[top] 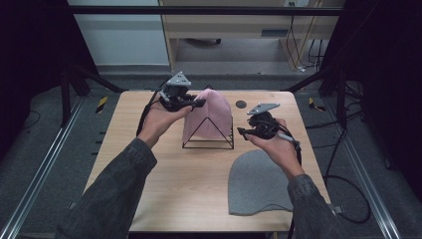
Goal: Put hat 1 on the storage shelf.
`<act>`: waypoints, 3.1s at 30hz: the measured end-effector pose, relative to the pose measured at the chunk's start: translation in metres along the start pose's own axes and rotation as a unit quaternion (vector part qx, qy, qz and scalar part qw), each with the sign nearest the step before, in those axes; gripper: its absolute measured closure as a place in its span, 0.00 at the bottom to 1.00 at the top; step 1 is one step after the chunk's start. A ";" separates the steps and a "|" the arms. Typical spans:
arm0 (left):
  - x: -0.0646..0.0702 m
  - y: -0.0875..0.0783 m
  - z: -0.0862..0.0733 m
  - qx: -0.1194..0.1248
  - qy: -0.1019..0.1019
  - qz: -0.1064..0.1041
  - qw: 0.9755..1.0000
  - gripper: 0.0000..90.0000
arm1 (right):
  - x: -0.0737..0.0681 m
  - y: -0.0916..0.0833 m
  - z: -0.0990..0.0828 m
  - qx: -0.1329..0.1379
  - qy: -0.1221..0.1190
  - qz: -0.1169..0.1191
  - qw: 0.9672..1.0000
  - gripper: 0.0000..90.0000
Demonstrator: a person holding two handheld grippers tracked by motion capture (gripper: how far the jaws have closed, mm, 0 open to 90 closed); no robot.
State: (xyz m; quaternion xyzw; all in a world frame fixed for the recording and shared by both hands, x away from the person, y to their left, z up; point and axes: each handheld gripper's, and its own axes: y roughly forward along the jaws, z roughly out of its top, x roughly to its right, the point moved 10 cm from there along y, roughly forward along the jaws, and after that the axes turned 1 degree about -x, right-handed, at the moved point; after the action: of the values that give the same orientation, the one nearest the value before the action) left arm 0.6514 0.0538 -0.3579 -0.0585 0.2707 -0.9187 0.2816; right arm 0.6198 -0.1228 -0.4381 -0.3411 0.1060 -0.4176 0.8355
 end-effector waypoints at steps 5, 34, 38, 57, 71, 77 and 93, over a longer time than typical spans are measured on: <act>0.000 0.001 -0.005 -0.007 -0.004 0.000 1.000 0.85 | 0.004 -0.004 -0.012 -0.006 0.001 -0.003 1.000 0.51; 0.001 0.013 -0.033 -0.039 -0.011 -0.008 0.999 0.84 | 0.025 -0.004 -0.057 -0.047 0.024 -0.013 0.999 0.48; 0.000 0.013 -0.037 -0.042 -0.015 -0.009 0.999 0.84 | 0.027 -0.005 -0.061 -0.051 0.028 -0.013 0.998 0.48; 0.000 0.011 -0.042 -0.035 -0.029 -0.011 0.999 0.75 | 0.033 -0.007 -0.069 -0.058 0.034 -0.017 0.998 0.46; 0.002 -0.006 -0.031 -0.002 -0.024 0.002 1.000 0.64 | 0.035 -0.007 -0.074 -0.066 0.038 -0.023 0.997 0.40; 0.003 -0.015 -0.034 -0.009 -0.008 0.024 1.000 0.53 | 0.037 -0.006 -0.078 -0.069 0.044 -0.025 0.996 0.35; 0.017 -0.036 -0.109 -0.046 -0.028 0.046 0.997 0.13 | 0.051 0.002 -0.118 -0.102 0.083 -0.015 0.991 0.34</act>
State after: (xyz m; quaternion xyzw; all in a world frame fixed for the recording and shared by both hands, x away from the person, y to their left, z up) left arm 0.5914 0.1196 -0.4319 -0.0848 0.3072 -0.8892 0.3282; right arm 0.5981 -0.2179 -0.5218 -0.3899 0.2117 -0.4444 0.7783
